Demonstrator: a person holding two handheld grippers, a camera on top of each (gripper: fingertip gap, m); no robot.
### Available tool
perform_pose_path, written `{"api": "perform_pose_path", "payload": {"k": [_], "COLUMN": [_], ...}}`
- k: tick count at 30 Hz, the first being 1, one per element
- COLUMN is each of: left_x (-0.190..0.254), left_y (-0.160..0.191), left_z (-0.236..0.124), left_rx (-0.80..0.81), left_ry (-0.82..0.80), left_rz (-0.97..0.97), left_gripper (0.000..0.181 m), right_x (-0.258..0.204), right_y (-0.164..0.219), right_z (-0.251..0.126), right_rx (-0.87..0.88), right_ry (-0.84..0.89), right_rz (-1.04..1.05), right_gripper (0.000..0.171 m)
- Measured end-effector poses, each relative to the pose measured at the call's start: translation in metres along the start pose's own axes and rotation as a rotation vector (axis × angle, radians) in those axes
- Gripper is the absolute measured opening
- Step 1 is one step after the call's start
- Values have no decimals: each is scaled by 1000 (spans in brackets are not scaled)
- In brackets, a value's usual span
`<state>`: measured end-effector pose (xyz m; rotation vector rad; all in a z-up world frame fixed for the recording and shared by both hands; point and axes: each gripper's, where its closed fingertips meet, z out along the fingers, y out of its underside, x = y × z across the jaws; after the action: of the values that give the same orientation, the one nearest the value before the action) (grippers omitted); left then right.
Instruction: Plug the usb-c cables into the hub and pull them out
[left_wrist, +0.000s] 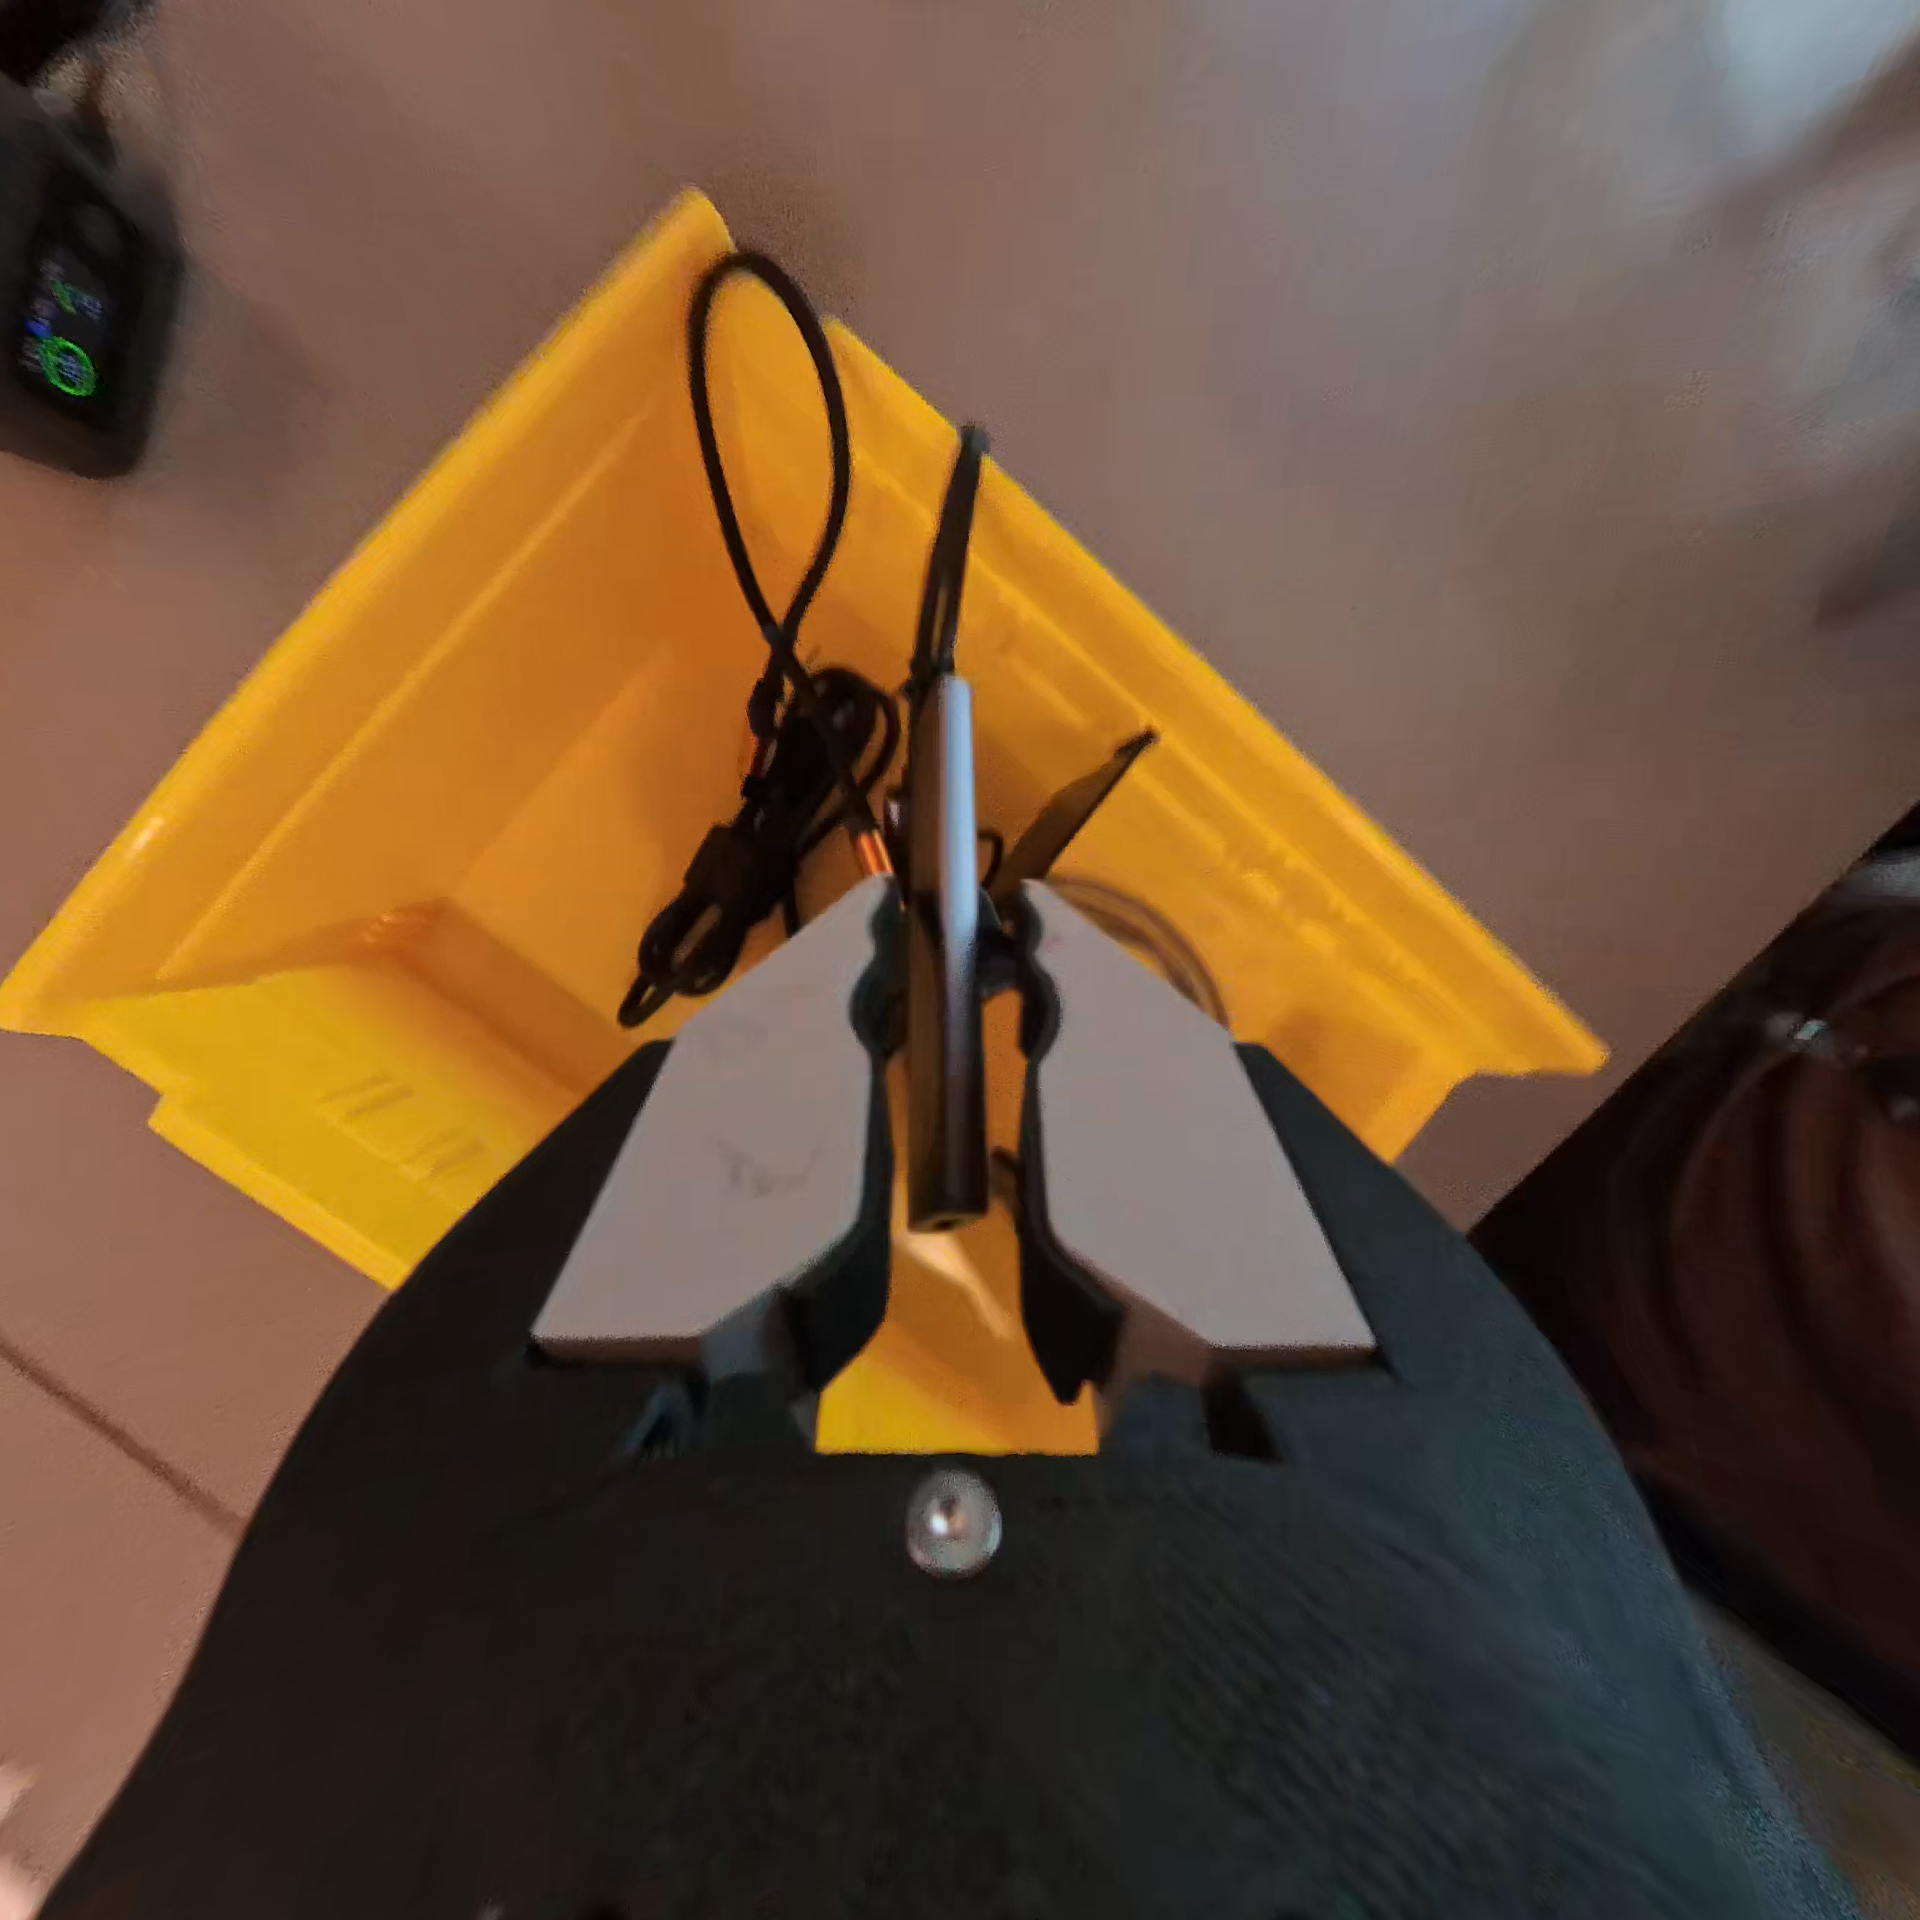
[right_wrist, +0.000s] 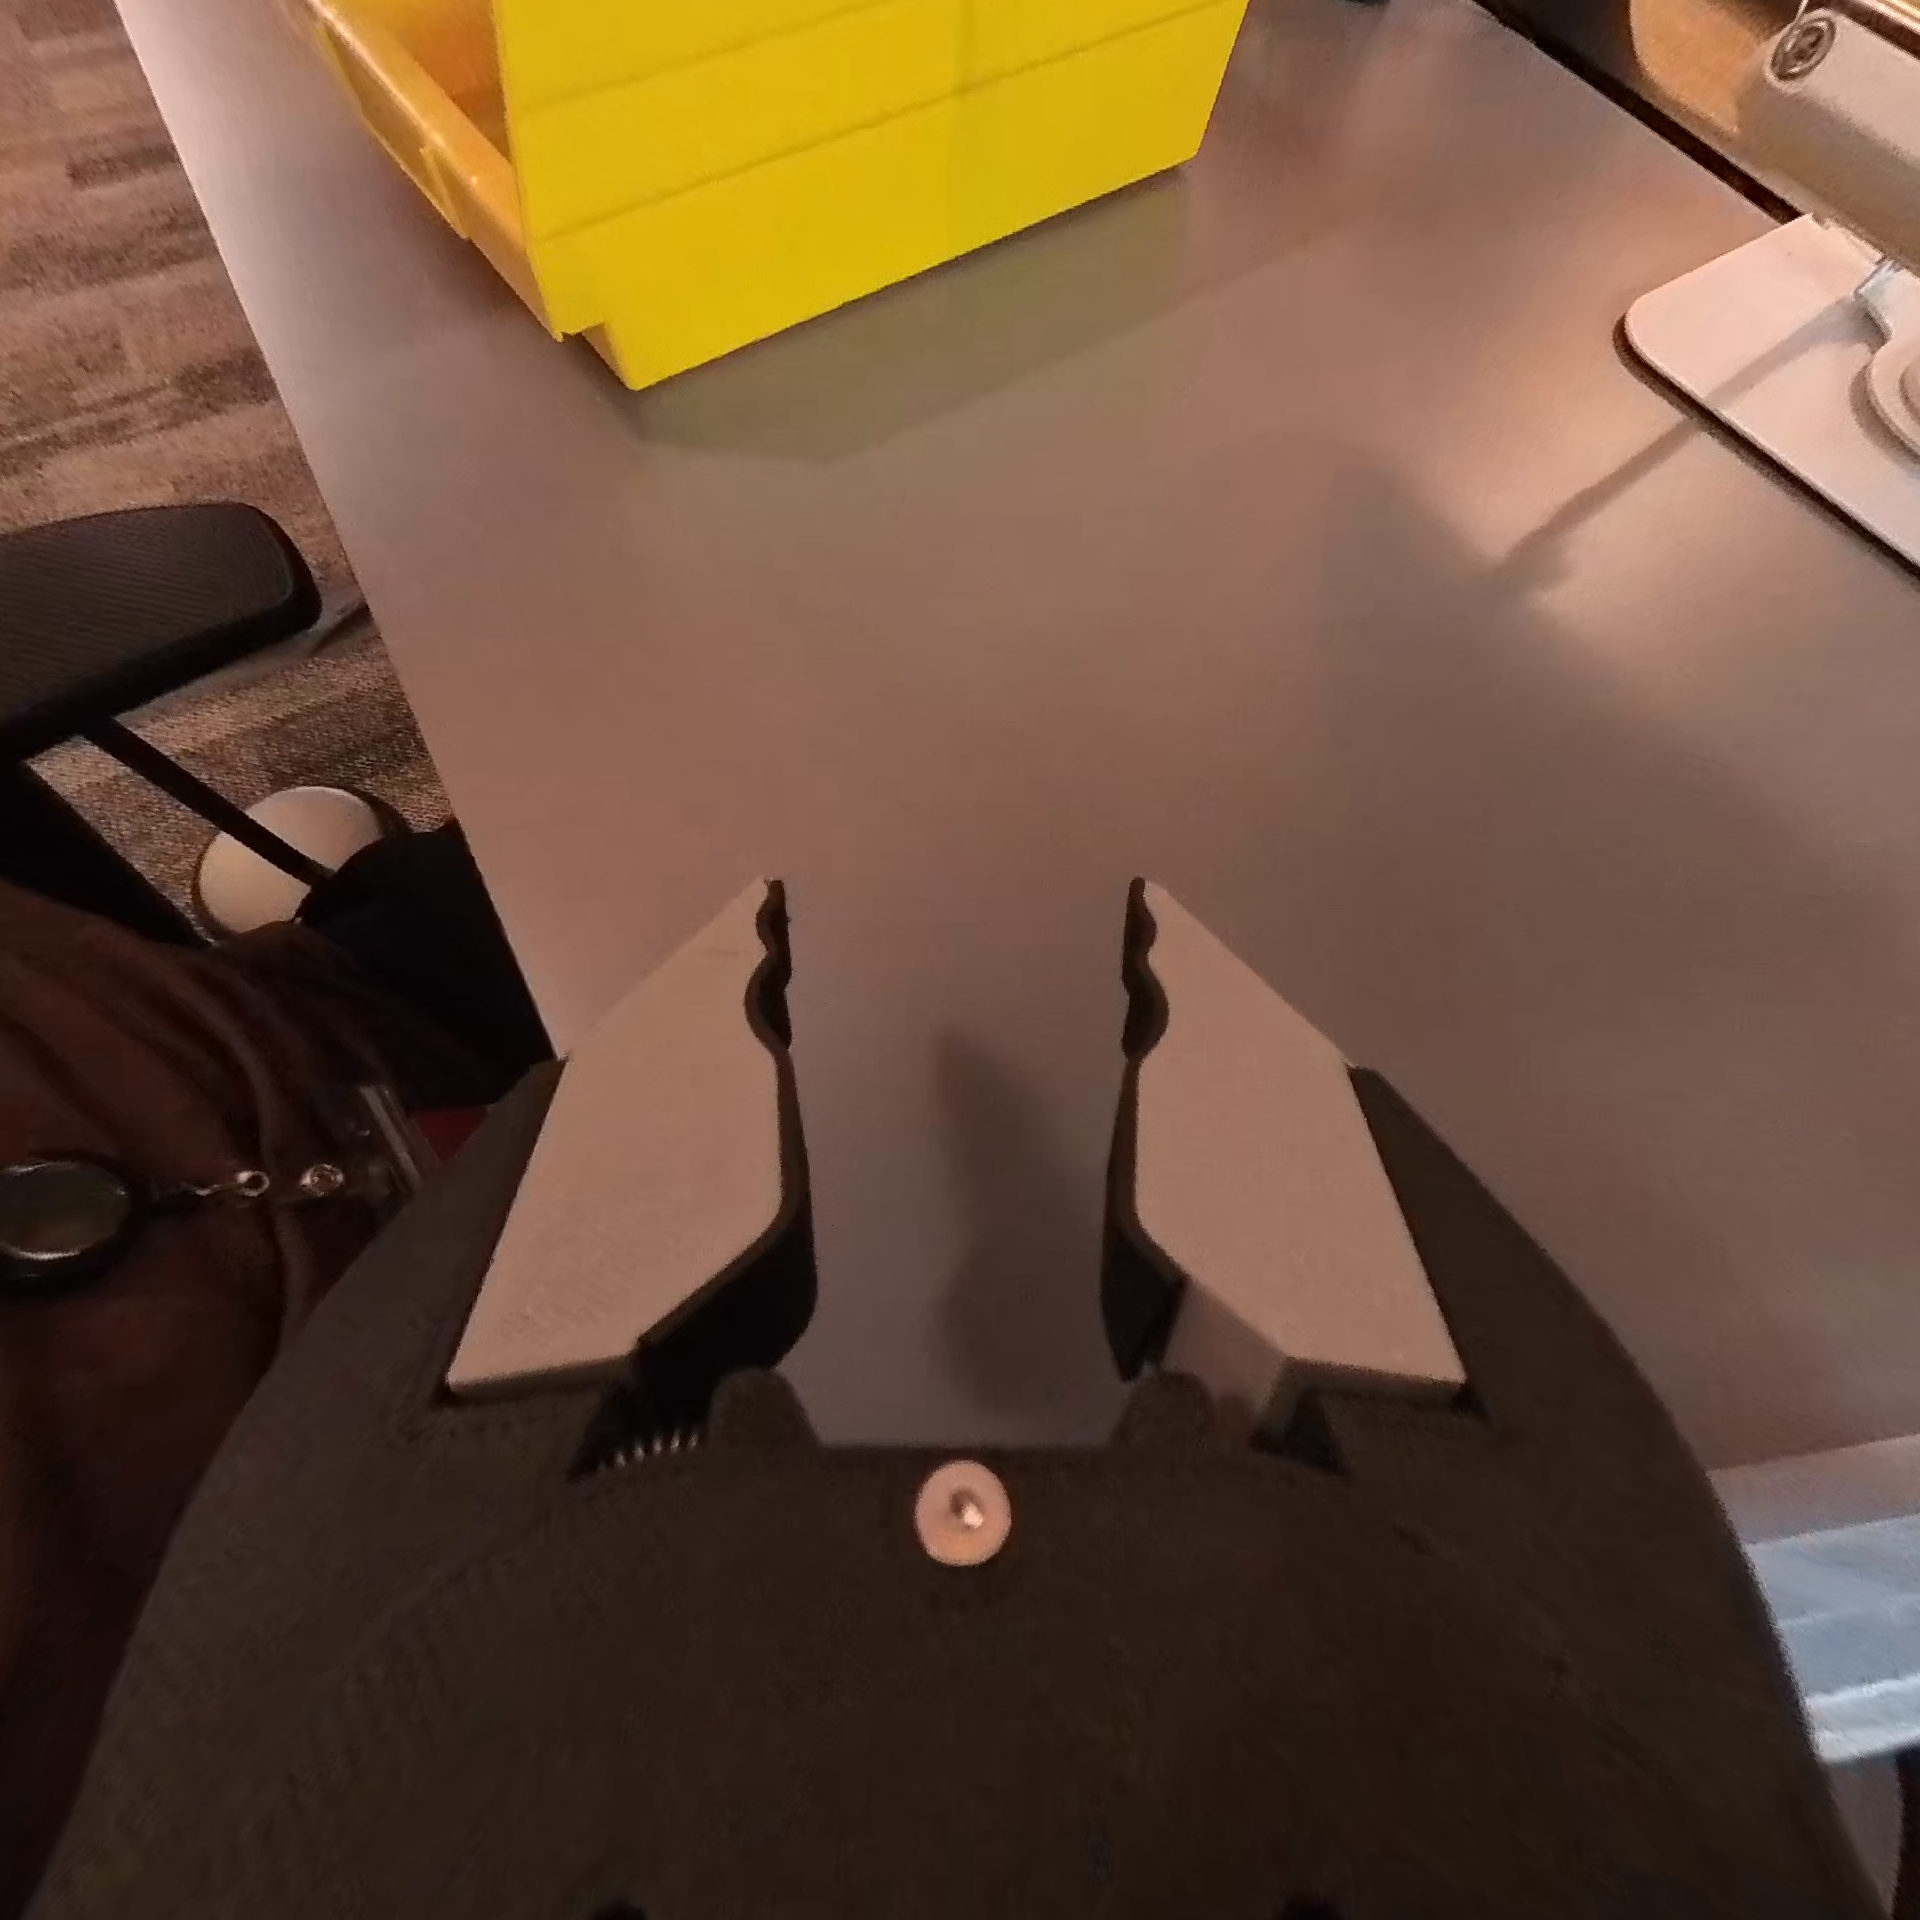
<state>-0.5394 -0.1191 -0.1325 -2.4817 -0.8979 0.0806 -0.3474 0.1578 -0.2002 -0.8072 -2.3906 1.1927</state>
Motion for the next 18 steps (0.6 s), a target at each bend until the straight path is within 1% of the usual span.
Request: {"api": "perform_pose_path", "payload": {"k": [2,4,6,10,11,13,15,16,18], "left_x": [-2,-6,-8,-11,-18,-36,-41,-36,-12], "left_y": [5,4,-2,-15,-19,-33,-53,-63,-81], "left_z": [4,0,-7,-29,-37,-62,-97,-116,-153], "left_rx": [-70,-94,-57,75,122,248,427,520,688], "left_ry": [-73,-130,-146,-81,-108,-210,-295,-317,-326], "left_rz": [85,123,123,40,24,-1,2,23,88], "left_gripper": [9,8,6,6,6,6,6,6,7], "right_x": [1,2,4,6,7,9,10,9,5], "right_y": [-1,-1,-1,0,0,-3,-8,-11,-18], "right_z": [-2,-4,-6,-11,-12,-15,-17,-18,-18], "right_rx": [3,6,9,13,15,27,48,62,90], "right_ry": [1,6,6,15,19,34,35,26,-5], "right_rz": [-7,-11,-8,-6,-8,-11,2,13,38], "right_gripper": [61,61,61,61,61,58,57,56,56]}}
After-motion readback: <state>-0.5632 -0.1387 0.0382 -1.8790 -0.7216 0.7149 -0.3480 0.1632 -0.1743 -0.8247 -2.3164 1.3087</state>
